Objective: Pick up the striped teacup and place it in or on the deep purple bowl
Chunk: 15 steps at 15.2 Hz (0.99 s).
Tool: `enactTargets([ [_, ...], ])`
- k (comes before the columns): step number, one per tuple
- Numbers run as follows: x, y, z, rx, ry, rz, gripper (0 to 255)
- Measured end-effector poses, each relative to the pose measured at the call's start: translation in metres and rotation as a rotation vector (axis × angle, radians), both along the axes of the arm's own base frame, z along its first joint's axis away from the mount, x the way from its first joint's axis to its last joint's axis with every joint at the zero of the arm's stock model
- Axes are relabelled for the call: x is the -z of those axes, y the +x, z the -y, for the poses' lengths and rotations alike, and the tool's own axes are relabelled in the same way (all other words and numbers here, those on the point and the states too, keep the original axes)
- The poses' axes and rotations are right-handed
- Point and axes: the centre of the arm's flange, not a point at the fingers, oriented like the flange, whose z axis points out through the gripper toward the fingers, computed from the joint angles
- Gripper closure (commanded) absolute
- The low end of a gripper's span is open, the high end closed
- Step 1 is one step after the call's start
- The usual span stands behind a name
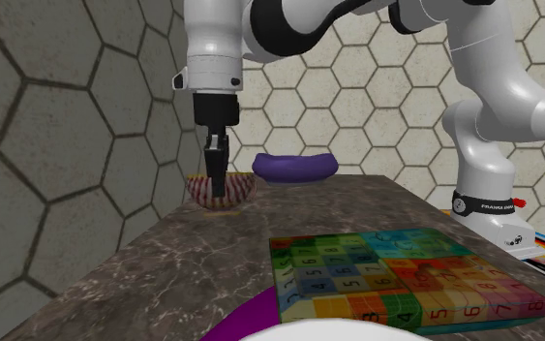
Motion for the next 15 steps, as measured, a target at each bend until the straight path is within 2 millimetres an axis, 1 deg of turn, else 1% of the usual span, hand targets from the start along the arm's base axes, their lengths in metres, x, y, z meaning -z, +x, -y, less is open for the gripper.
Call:
enactTargets([
  [15,-0.079,0.0,0.0,0.0,0.0,0.0,255],
])
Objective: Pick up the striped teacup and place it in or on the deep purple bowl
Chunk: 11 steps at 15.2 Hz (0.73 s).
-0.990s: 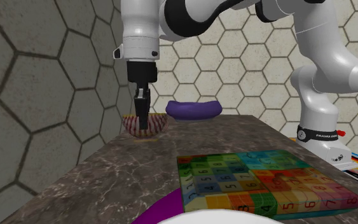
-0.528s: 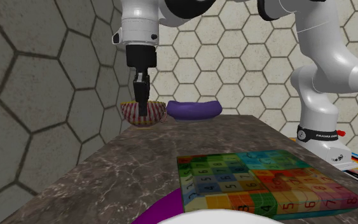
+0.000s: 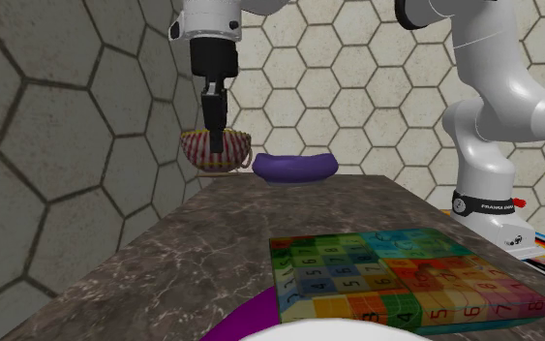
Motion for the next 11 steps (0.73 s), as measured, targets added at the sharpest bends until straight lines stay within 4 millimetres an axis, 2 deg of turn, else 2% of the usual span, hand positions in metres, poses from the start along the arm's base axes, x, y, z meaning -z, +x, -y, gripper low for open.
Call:
enactTargets([
  [11,-0.058,0.001,-0.001,0.0,0.0,0.0,255],
])
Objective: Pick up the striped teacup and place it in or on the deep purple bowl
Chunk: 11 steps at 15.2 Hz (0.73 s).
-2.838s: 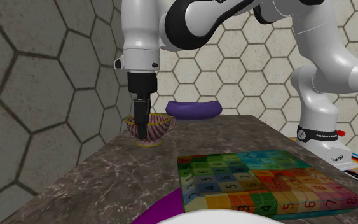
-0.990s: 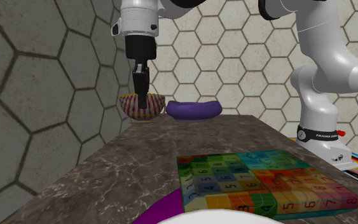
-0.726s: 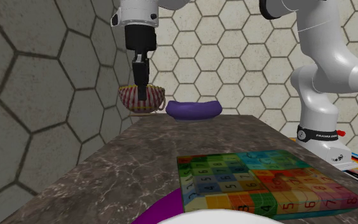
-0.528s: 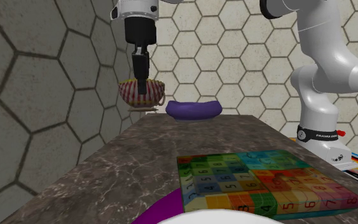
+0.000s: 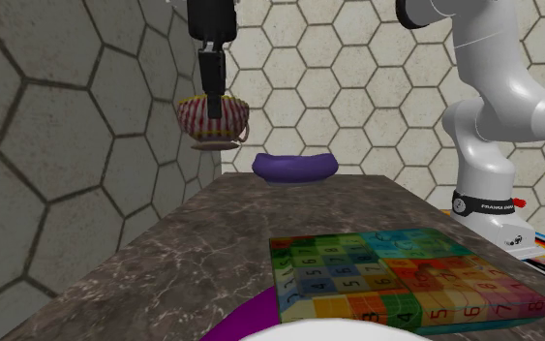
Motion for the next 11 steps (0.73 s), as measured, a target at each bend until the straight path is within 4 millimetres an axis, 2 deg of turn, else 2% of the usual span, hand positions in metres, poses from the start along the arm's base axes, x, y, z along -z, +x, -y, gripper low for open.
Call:
enactTargets([
  [3,-0.009,-0.008,0.012,0.0,0.0,-0.001,255],
  [11,-0.016,-0.066,0.1,0.001,0.0,-0.001,255],
])
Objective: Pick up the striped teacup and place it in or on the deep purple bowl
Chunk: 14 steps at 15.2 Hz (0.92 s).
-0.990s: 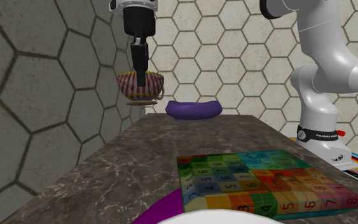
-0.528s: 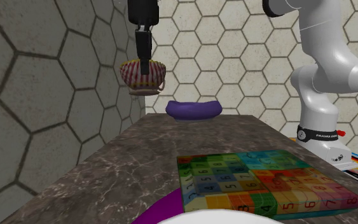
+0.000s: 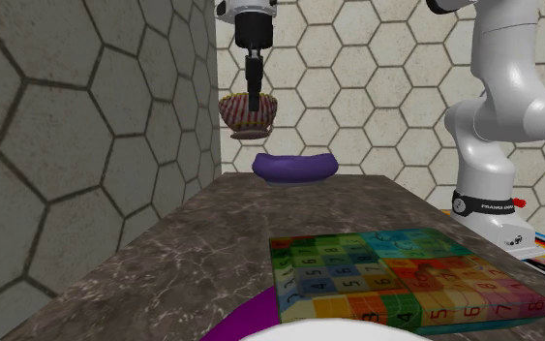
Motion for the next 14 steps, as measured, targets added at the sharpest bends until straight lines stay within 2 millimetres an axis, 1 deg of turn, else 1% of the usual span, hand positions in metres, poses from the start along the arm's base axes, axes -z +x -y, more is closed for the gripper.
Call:
enactTargets([
  [3,0.002,-0.025,0.03,0.0,0.0,0.0,255],
  [5,-0.004,-0.037,0.052,0.0,0.0,0.0,255],
  [7,-0.004,-0.053,0.074,0.0,0.0,0.001,255],
  [9,-0.008,-0.068,0.099,0.001,0.0,0.0,255],
  [14,-0.01,-0.104,0.152,0.001,0.0,0.0,255],
])
